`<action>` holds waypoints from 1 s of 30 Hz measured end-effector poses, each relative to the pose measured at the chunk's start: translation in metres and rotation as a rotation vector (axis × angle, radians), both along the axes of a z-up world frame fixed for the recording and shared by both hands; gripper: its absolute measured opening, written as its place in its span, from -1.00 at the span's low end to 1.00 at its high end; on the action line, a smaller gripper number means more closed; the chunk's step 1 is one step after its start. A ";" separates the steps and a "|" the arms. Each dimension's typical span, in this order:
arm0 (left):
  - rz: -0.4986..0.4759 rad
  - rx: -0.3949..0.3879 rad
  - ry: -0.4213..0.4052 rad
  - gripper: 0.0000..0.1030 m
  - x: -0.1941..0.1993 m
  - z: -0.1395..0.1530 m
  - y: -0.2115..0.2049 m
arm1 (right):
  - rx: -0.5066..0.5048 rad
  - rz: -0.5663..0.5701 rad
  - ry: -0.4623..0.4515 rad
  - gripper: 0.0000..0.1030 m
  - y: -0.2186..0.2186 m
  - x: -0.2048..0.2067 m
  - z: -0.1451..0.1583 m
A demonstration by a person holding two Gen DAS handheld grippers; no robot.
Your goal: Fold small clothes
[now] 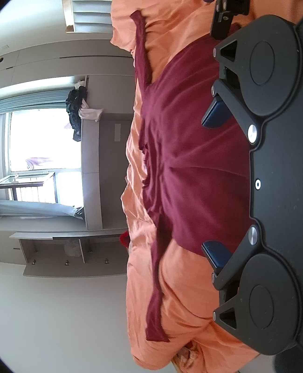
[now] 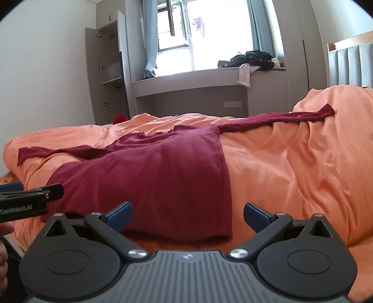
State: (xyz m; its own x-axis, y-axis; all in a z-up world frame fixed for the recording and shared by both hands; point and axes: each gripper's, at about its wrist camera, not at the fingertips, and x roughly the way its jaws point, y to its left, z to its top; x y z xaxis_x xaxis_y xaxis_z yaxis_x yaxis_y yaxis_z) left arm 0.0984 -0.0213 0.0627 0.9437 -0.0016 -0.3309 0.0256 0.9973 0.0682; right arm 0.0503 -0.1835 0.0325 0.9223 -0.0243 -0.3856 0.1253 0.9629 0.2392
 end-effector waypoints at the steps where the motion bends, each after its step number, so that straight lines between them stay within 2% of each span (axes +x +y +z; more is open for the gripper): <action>1: 0.000 0.002 -0.003 0.99 0.007 0.004 -0.001 | -0.005 0.001 0.001 1.00 -0.002 0.005 0.003; 9: -0.056 -0.006 0.008 0.99 0.073 0.026 -0.003 | -0.056 -0.025 0.003 1.00 -0.020 0.040 0.011; 16: -0.099 0.079 0.005 0.99 0.130 0.027 -0.017 | -0.058 -0.057 -0.001 1.00 -0.057 0.082 0.015; 21: -0.112 0.067 0.038 0.99 0.170 0.018 -0.021 | -0.108 -0.171 -0.004 1.00 -0.098 0.114 0.006; 24: -0.100 0.070 0.055 0.99 0.190 0.009 -0.023 | -0.062 -0.223 -0.031 1.00 -0.132 0.127 0.001; 30: -0.085 0.081 0.071 0.99 0.205 -0.005 -0.016 | 0.018 -0.254 -0.081 1.00 -0.194 0.158 -0.006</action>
